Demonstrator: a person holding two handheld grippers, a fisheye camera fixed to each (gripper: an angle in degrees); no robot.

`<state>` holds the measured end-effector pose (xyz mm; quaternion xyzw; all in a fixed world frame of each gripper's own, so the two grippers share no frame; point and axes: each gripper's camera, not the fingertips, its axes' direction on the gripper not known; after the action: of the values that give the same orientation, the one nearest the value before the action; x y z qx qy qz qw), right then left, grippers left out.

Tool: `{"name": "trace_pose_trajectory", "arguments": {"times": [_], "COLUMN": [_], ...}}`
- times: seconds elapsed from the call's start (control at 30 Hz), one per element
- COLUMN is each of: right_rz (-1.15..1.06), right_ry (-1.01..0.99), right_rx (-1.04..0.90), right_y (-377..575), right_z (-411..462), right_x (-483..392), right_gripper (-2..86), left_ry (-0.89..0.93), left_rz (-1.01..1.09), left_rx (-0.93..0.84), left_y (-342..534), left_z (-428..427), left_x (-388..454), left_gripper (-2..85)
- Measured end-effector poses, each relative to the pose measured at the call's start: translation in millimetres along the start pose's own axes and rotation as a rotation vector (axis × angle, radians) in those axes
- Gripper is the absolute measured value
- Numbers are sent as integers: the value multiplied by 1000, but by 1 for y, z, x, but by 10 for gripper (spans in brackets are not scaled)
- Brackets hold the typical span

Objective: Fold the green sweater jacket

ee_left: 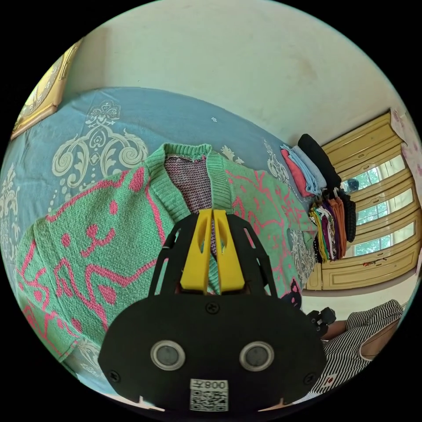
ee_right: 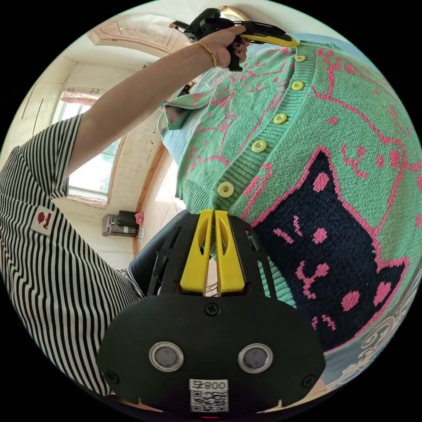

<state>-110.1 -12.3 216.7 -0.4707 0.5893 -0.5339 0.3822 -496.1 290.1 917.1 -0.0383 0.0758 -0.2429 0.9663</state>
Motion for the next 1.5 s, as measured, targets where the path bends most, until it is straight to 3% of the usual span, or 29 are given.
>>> {"name": "trace_pose_trajectory", "arguments": {"times": [0.43, 0.6, 0.7, 0.77, 0.97, 1.07, 1.17, 1.27, 1.33, 1.43, 1.5], "right_rz": [-44, 23, 77, 109, 286, 402, 450, 378, 378, 421, 375], "right_ry": [49, -51, -121, -145, 93, 212, 86, 157, 214, 107, 163], "right_rx": [-90, -34, 33, 130, 392, 266, 329, 370, 299, 306, 340], "right_y": [-1, 14, 30, 50, 107, 112, 122, 121, 115, 115, 108], "right_z": [27, 14, -14, -51, -130, -109, -116, -127, -117, -117, -132], "right_x": [38, 65, 79, 88, 144, 192, 211, 196, 204, 226, 216], "right_gripper": [12, 25, 23, 16, 2, 1, 0, 0, 1, 0, 0], "left_ry": [-60, -101, 0, 81, 115, 127, 112, 120, 96, 163, 148], "left_rz": [-43, -77, -5, 75, 84, 14, 40, 80, 57, 6, 42], "left_rx": [-66, 35, 78, 10, -149, -127, -89, -129, -223, -128, -45], "left_y": [35, 58, 89, 125, 219, 244, 257, 279, 294, 301, 298], "left_z": [16, -16, -36, -33, -5, -5, -27, -32, -17, -36, -57], "left_x": [-30, -30, -7, 23, 60, 53, 66, 82, 81, 77, 79], "left_gripper": [4, 5, 4, 3, 1, 1, 1, 1, 1, 2, 3]}}
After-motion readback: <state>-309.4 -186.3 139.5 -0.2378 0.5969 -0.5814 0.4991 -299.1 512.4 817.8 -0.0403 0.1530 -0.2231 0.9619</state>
